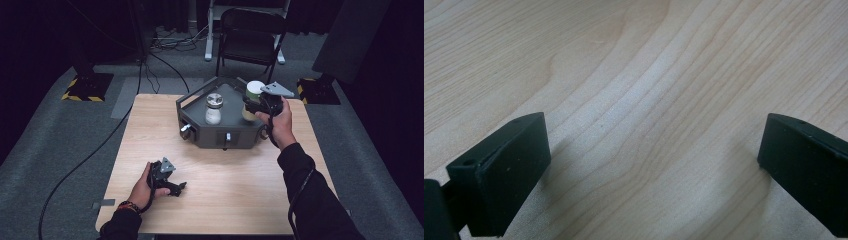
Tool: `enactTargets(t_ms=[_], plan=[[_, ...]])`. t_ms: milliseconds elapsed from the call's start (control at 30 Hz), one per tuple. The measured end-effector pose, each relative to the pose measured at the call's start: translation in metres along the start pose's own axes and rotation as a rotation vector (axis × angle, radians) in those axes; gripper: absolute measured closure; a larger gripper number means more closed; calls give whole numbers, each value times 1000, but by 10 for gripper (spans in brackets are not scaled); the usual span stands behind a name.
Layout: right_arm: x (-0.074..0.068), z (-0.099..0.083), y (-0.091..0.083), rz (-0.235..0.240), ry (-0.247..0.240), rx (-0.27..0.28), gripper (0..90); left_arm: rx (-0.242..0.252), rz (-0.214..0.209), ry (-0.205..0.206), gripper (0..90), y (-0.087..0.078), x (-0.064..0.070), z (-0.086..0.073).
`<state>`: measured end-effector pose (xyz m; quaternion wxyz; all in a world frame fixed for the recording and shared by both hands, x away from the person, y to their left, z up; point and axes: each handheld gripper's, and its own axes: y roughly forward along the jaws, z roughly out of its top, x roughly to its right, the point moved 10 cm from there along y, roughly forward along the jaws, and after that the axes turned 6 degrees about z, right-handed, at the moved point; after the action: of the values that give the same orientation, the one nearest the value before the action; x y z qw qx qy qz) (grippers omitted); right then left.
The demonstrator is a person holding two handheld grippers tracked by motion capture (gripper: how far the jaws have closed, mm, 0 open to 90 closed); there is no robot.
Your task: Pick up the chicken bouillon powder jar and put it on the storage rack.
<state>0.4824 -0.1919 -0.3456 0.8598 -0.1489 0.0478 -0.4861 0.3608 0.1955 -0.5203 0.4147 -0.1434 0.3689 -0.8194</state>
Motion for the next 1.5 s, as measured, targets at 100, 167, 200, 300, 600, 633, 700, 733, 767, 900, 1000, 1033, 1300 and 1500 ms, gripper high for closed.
enactTargets(t_ms=[100,167,200,300,600,633,700,733,767,900,1000,1033,1300,1500], plan=[[-1,-1,2,1,0,-2,343,0,0,1,0,0,0,0],[-2,-1,3,0,-1,0,343,0,0,0,0,0,0,0],[-3,-2,4,-4,-1,-2,342,0,0,0,0,0,0,0],[-3,-4,7,-5,3,-5,342,0,0,0,0,0,0,0],[-5,-9,13,0,13,-18,341,0,0,0,0,0,0,0],[-6,-10,13,0,12,-19,341,0,0,0,0,0,0,0],[-6,-11,14,-2,14,-21,341,0,0,0,0,0,0,0],[-6,-11,15,-2,17,-24,341,0,0,1,0,0,0,0],[-6,-12,15,-1,16,-27,340,0,0,0,0,0,0,0],[-5,-13,16,-1,22,-30,340,0,0,1,0,0,0,0],[-5,-14,16,-4,25,-32,339,0,0,0,0,0,0,0],[-5,-15,16,-5,25,-32,339,0,0,0,0,0,0,0],[-5,-17,16,-5,24,-32,338,-1,0,1,0,0,0,0],[-4,-20,16,-4,41,-16,335,1,0,1,0,0,0,0]])
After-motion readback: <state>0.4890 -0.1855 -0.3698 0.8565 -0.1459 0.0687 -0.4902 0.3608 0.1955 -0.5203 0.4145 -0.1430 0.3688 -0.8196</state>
